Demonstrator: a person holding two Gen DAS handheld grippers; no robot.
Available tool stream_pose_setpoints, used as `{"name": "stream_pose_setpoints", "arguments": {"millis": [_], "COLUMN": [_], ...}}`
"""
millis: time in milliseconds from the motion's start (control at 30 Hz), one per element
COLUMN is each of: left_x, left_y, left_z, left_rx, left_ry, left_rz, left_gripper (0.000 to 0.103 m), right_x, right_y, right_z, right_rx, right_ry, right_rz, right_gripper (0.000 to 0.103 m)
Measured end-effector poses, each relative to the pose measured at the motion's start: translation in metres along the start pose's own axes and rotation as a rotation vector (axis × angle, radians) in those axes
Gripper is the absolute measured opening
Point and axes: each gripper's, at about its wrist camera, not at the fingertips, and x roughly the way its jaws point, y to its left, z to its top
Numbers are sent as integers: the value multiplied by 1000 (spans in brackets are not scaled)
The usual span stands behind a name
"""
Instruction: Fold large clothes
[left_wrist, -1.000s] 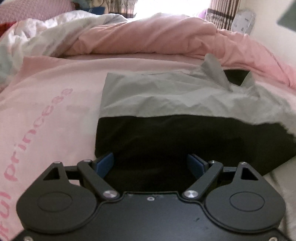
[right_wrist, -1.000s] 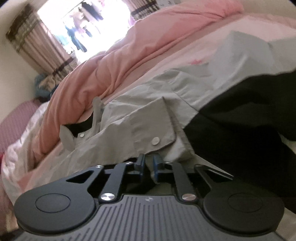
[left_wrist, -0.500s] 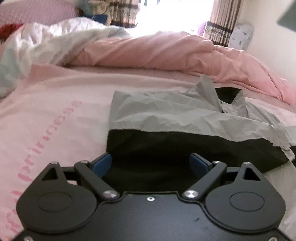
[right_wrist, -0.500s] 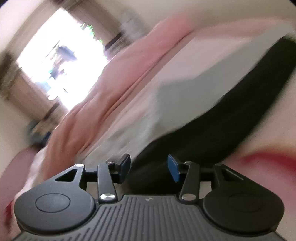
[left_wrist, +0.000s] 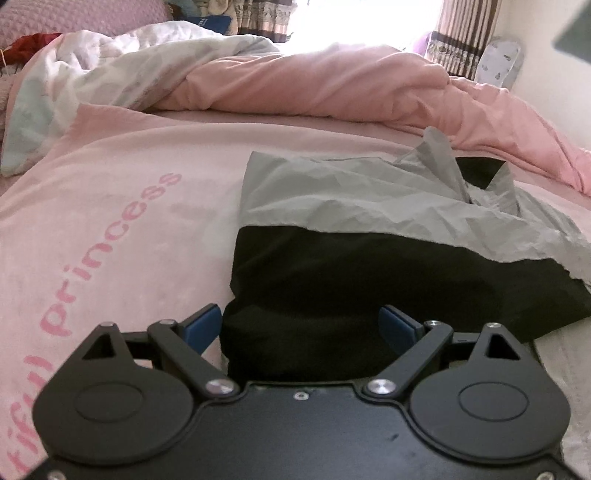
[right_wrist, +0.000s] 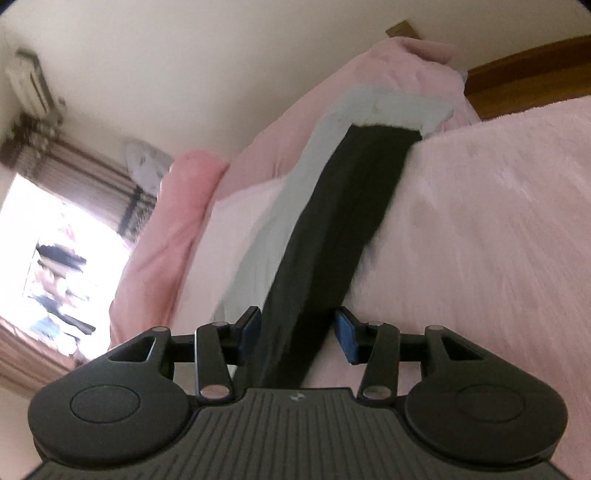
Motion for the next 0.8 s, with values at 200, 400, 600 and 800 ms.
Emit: {"name": "stream_pose_setpoints", "arguments": {"millis": [200, 400, 600, 800], "left_x": [5, 11, 12, 5], "left_y": [0, 0, 1, 3], "left_z": [1, 0, 2, 3], "left_rx": [-4, 0, -9, -27], "left_ry": [9, 25, 29, 13], "left_rz": [12, 16, 6, -10], "left_gripper": [93, 93, 93, 93], "right_x": [16, 25, 25, -10], "right_y": [-5, -4, 7, 63], "right_z": [20, 31, 34, 24], "right_rx": [43, 56, -1, -160], "right_ry": [-85, -174, -138, -173], "right_rz": [0, -29, -16, 60], "right_gripper": [55, 54, 6, 6]}}
